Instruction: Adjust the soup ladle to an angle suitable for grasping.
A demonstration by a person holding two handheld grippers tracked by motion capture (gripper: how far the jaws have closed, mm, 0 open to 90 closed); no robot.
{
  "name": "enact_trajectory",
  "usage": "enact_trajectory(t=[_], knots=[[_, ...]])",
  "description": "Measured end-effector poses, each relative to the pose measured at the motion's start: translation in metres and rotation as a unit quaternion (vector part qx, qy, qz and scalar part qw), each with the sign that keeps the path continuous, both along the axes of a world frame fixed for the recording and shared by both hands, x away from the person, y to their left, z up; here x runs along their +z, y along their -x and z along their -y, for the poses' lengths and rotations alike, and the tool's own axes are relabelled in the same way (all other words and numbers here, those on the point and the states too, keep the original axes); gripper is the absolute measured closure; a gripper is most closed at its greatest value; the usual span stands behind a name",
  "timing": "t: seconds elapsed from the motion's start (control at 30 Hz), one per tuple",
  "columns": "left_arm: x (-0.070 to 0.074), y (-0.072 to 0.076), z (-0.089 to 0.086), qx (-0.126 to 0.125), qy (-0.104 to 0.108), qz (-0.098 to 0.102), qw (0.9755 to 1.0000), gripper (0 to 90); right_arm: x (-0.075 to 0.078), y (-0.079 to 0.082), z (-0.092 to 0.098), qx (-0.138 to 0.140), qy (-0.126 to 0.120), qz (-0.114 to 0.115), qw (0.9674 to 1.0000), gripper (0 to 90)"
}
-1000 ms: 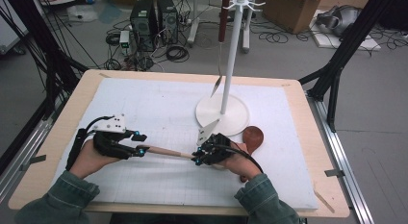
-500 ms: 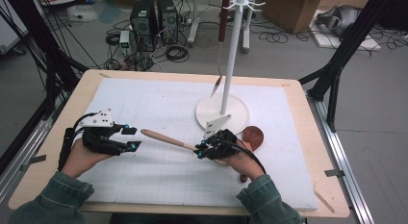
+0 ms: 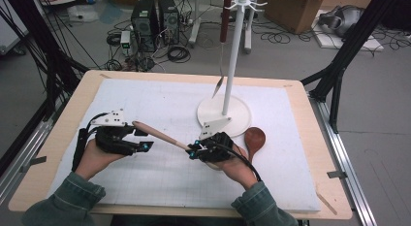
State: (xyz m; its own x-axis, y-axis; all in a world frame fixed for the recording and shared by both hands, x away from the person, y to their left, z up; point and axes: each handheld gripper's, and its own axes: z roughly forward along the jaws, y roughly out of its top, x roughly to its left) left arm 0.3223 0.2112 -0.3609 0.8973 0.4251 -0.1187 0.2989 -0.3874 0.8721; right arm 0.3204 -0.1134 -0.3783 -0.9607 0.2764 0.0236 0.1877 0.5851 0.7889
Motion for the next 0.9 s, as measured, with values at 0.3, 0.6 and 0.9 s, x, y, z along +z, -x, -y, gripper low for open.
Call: enact_trajectory(t=[0.3, 0.6, 0.9], knots=[[0.004, -0.001, 0.003, 0.008, 0.007, 0.001, 0.9999, 51.9, -0.006, 0.007, -0.009, -0.017, -0.01, -0.02, 0.9996, 78.1], [0.005, -0.001, 0.004, 0.006, 0.014, -0.003, 0.9999, 53.2, -0.014, 0.007, -0.016, -0.013, 0.006, -0.038, 0.9992, 77.6], [0.005, -0.001, 0.005, 0.003, 0.018, -0.006, 0.9998, 52.9, -0.015, 0.004, -0.015, 0.002, -0.008, -0.054, 0.9985, 73.3]])
